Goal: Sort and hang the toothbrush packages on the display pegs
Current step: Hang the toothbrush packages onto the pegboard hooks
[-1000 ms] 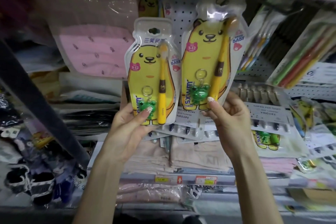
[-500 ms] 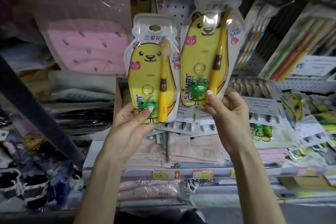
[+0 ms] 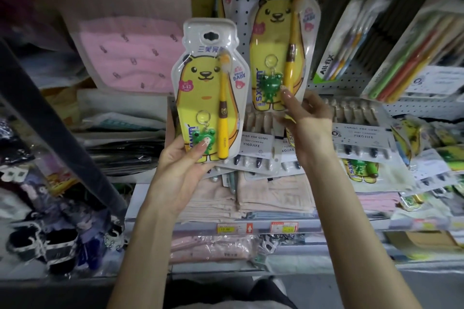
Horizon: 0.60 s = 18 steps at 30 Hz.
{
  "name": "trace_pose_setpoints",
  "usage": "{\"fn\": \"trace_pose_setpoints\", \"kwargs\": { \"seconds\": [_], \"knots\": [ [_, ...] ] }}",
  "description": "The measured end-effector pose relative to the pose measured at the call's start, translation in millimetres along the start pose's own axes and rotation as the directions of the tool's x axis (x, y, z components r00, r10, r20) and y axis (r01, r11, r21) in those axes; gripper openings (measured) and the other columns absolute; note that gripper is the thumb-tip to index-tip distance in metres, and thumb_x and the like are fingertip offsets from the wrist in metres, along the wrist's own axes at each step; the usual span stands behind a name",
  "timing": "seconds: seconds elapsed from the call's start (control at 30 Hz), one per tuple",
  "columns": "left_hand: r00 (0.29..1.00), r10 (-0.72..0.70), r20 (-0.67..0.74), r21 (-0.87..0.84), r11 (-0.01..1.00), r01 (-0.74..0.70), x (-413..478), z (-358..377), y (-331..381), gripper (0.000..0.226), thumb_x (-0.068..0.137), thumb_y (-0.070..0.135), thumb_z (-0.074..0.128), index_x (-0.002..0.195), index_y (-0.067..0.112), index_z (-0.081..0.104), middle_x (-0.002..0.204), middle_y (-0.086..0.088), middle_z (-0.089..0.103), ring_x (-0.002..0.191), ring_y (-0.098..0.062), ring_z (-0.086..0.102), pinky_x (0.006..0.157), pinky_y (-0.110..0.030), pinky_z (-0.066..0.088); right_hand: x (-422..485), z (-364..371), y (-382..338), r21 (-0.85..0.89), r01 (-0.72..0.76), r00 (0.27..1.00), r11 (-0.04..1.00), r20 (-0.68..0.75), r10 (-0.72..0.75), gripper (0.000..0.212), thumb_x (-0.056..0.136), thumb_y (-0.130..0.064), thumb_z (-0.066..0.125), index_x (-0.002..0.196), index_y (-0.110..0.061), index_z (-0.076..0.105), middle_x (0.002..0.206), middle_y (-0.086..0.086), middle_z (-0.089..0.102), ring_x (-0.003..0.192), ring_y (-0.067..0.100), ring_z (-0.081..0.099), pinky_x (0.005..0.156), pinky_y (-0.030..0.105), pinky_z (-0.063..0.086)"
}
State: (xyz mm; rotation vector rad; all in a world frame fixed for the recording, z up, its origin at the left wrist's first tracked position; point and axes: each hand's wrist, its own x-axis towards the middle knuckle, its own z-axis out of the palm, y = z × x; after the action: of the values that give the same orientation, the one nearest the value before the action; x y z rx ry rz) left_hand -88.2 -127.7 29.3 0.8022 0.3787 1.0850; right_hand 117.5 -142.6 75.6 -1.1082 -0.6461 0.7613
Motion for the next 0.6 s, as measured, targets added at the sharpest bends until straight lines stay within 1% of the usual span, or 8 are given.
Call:
{"fn": "trace_pose_setpoints", "kwargs": {
  "seconds": [0.1,0.2,0.23,0.3,0.33,0.37,0.47,0.6],
  "knots": [
    [0.999,0.001,-0.04,-0.004,1.0,-0.001,-3.4,0.2,2.3,0.031,0.069,0.011,0.069,0.099,0.012,0.074,0.112,-0.009,0.071,0.111,-0.028,0.065,0.082,-0.041,0.056,15.9,8.5,0.3,-0.012,-0.021,0.999,1.0,0.025,0.022,0.013,0.086,-0.014,0.071,0.08,-0.017,0.061,0.073,-0.006,0.065,0.066,0.008,0.06,0.055,0.022,0.049],
    [0.999,0.022,-0.029,-0.012,1.0,-0.022,-6.2,3.2,3.1,0.03,0.071,0.01,0.067,0.101,0.012,0.073,0.114,-0.01,0.07,0.112,-0.028,0.064,0.084,-0.042,0.055,33.9,15.0,3.8,-0.021,-0.087,0.996,0.996,0.002,0.087,0.014,0.088,-0.019,0.07,0.084,-0.018,0.057,0.082,-0.004,0.063,0.073,0.011,0.062,0.061,0.023,0.052],
    [0.999,0.019,-0.04,-0.011,1.0,-0.02,-6.9,4.0,3.4,0.03,0.071,0.01,0.066,0.1,0.012,0.074,0.114,-0.01,0.07,0.111,-0.028,0.064,0.084,-0.041,0.055,38.8,15.7,6.8,-0.02,-0.128,0.992,0.992,-0.019,0.127,0.015,0.088,-0.022,0.07,0.091,-0.017,0.057,0.088,-0.001,0.062,0.076,0.014,0.064,0.064,0.023,0.054],
    [0.998,0.009,-0.062,-0.008,1.0,-0.009,-7.4,4.1,2.4,0.029,0.07,0.009,0.066,0.098,0.011,0.074,0.112,-0.01,0.071,0.109,-0.027,0.065,0.082,-0.039,0.055,40.2,14.5,13.5,-0.011,-0.225,0.972,0.974,-0.069,0.224,0.041,0.087,-0.032,0.071,0.117,-0.01,0.053,0.103,0.006,0.06,0.081,0.017,0.064,0.066,0.024,0.056],
    [0.998,0.003,-0.064,-0.009,1.0,-0.004,-7.3,4.3,1.7,0.03,0.07,0.009,0.067,0.099,0.011,0.073,0.112,-0.011,0.071,0.109,-0.026,0.065,0.083,-0.038,0.055,35.5,11.1,17.6,-0.012,-0.262,0.961,0.965,-0.092,0.259,0.051,0.087,-0.034,0.07,0.125,-0.008,0.049,0.107,0.008,0.059,0.08,0.017,0.064,0.065,0.024,0.056],
    [0.998,0.002,-0.059,-0.012,1.0,-0.002,-6.8,4.0,1.3,0.031,0.069,0.01,0.07,0.1,0.01,0.073,0.112,-0.011,0.071,0.109,-0.026,0.065,0.084,-0.038,0.055,27.5,7.0,21.4,-0.012,-0.28,0.956,0.96,-0.099,0.278,0.052,0.088,-0.034,0.069,0.127,-0.008,0.048,0.106,0.007,0.061,0.08,0.016,0.063,0.065,0.025,0.056],
    [0.999,0.027,-0.047,-0.016,0.999,-0.028,-4.2,5.1,-1.2,0.037,0.067,0.015,0.078,0.104,0.011,0.073,0.113,-0.012,0.07,0.11,-0.026,0.065,0.088,-0.037,0.054,-9.0,-0.9,31.4,0.008,-0.341,0.94,0.94,0.04,0.34,0.033,0.091,-0.034,0.062,0.113,-0.01,0.056,0.094,0.008,0.067,0.084,0.021,0.066,0.076,0.03,0.058],
    [0.992,0.061,-0.107,0.006,0.998,-0.061,-0.3,15.7,-6.8,0.034,0.073,0.001,0.074,0.105,0.008,0.07,0.111,-0.011,0.071,0.107,-0.025,0.065,0.091,-0.036,0.054,-46.4,2.9,31.4,-0.103,-0.269,0.923,0.958,0.258,0.287,0.057,0.081,-0.05,0.057,0.112,-0.002,0.06,0.101,0.013,0.074,0.093,0.027,0.07,0.079,0.036,0.058]
  ]
}}
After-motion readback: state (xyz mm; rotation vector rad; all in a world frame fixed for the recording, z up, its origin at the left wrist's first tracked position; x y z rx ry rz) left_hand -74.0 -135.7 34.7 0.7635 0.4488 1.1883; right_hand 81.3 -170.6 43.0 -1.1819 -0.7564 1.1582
